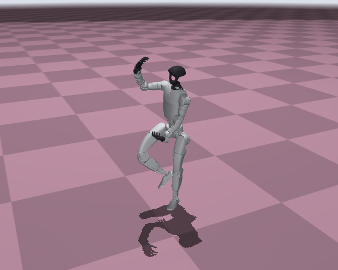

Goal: Kungfu

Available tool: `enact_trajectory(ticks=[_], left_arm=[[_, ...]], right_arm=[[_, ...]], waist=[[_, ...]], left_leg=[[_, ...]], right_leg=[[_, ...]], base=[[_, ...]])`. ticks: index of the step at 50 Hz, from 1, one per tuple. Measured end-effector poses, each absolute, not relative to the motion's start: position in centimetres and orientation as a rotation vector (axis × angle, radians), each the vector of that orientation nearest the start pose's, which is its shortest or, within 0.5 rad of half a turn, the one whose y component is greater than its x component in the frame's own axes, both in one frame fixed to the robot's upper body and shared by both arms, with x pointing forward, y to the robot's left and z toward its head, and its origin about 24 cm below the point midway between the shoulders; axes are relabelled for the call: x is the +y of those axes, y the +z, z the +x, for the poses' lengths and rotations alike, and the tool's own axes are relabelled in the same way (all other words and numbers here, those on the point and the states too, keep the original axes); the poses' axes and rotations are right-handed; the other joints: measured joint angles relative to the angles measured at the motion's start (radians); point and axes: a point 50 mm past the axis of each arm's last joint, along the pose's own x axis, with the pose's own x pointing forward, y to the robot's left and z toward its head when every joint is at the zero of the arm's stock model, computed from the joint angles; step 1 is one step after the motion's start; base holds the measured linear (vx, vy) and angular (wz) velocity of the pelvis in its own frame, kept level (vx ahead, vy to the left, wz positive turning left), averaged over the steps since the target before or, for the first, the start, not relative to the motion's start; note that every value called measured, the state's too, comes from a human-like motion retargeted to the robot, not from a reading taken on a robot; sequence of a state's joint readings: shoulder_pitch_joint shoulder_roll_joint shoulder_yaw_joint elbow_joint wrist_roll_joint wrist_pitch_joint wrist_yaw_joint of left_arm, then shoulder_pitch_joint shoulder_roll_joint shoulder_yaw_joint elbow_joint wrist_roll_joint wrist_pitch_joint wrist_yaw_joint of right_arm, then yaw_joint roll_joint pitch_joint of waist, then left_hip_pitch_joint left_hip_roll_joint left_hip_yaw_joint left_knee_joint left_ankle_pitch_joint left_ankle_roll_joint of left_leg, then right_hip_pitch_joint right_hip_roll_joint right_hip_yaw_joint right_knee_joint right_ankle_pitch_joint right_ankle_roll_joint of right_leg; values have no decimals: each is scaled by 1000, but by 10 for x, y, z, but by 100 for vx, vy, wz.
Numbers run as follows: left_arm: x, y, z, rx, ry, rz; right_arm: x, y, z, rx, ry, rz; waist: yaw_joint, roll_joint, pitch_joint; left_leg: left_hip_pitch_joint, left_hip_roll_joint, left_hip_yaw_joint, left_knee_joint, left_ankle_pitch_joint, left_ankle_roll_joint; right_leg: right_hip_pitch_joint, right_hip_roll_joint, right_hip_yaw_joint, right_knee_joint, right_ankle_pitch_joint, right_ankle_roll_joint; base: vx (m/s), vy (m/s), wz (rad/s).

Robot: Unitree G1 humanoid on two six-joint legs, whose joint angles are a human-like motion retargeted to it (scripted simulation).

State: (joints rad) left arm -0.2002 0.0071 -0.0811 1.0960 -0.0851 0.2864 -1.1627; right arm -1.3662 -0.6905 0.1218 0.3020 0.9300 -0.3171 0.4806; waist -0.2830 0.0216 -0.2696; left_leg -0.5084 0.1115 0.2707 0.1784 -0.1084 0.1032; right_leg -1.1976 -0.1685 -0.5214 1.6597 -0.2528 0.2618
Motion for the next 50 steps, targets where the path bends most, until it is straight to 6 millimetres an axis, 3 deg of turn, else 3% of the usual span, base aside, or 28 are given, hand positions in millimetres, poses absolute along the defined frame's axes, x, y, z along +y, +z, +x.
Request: enact_trajectory(ticks=[3, 7, 13, 17, 25, 30, 35, 41, 46, 50], left_arm=[[86, -119, 143, 1122, -1149, -719], [89, -120, 143, 1110, -1199, -617], [101, -117, 154, 1063, -1146, -601], [109, -116, 160, 1054, -1122, -567], [108, -112, 173, 977, -1025, -604], [99, -102, 192, 855, -964, -665], [92, -87, 214, 720, -926, -703], [83, -66, 242, 571, -912, -742], [50, -36, 265, 418, -979, -830], [22, -20, 266, 351, -1089, -937]], right_arm=[[-180, 461, 266, -1379, 643, -129], [-197, 455, 265, -1402, 509, -162], [-206, 440, 270, -1376, 487, -109], [-207, 434, 272, -1346, 489, -155], [-191, 421, 283, -1282, 516, -109], [-161, 396, 301, -1180, 616, 55], [-109, 349, 317, -1042, 809, 297], [-42, 256, 333, -663, 1012, 612], [4, 172, 321, -265, 1252, 937], [26, 124, 302, -12, 1264, 1261]], waist=[[-37, 32, 23], [-71, 59, 53], [-109, 55, 77], [-116, 44, 70], [-108, 31, 58], [-84, 28, 52], [-52, 27, 72], [-35, 25, 142], [27, -16, 244], [54, -35, 299]], left_leg=[[13, -1, -59, -1, -7, -29], [49, 10, -123, 0, -24, -81], [92, 13, -148, -6, -42, -135], [94, 9, -147, -8, -39, -145], [101, 10, -98, -29, -34, -177], [92, 12, -39, -41, -30, -205], [75, 26, 19, -33, -26, -224], [8, 47, 39, 45, -38, -241], [-145, 20, 25, 273, -90, -289], [-264, -14, 35, 463, -171, -217]], right_leg=[[-71, -4, 0, 71, -63, 0], [-108, -4, 44, 75, -109, -1], [-109, -47, 77, 14, -140, -60], [-112, -74, 65, -11, -173, -63], [-80, -67, 43, 0, -202, -22], [-48, -14, 65, -2, -196, -6], [7, 103, 117, -63, -162, 0], [141, 208, 212, -279, -106, 0], [251, 218, 368, -507, -56, 0], [324, 182, 419, -657, -49, -44]], base=[[12, 6, 110], [13, 7, 86], [6, 4, 47], [2, 0, 11], [-2, 3, -21], [-6, 4, -62], [-15, 6, -98], [-14, 1, -39], [-30, 14, 14], [-19, 1, 45]])
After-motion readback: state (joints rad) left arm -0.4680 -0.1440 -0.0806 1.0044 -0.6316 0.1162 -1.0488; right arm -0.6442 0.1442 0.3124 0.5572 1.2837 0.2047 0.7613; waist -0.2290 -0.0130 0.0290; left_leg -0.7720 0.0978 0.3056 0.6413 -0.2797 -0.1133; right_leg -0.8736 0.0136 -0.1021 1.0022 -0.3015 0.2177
